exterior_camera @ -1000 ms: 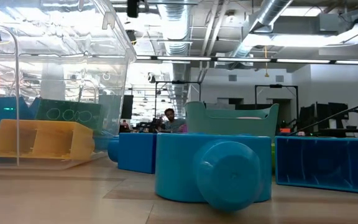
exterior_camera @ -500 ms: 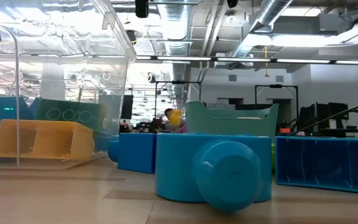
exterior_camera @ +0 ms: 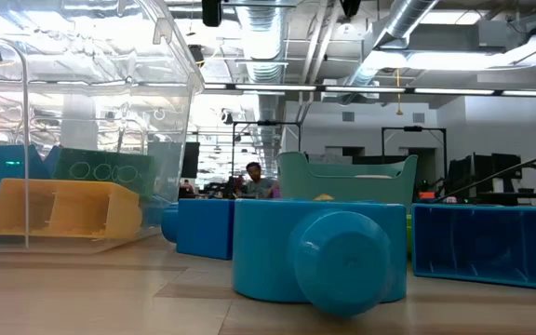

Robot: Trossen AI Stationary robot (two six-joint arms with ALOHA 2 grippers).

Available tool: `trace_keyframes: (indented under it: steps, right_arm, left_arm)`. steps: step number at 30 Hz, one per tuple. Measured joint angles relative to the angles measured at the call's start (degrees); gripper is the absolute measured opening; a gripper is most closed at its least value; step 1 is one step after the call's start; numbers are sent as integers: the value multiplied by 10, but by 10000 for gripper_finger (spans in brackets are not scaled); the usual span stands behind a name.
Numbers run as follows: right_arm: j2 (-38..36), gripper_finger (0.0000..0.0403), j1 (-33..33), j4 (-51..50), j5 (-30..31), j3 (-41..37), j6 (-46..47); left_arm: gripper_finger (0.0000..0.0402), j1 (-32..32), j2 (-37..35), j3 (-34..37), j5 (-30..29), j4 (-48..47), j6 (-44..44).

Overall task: Pick & Place Toys
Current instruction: Put the yellow game piece into the transparent bin

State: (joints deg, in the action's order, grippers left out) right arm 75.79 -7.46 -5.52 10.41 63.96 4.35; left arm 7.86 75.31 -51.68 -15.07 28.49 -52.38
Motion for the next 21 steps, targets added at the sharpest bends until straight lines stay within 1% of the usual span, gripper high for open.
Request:
trace_keyframes:
  steps: [10,21]
  right_arm:
    - [-1,69,0,-48,2,0,32]
    - [-1,69,0,-65,2,0,54]
  left_arm:
    - [245,0,0,0,1,0,8]
    - [245,0,0,0,5,0,13]
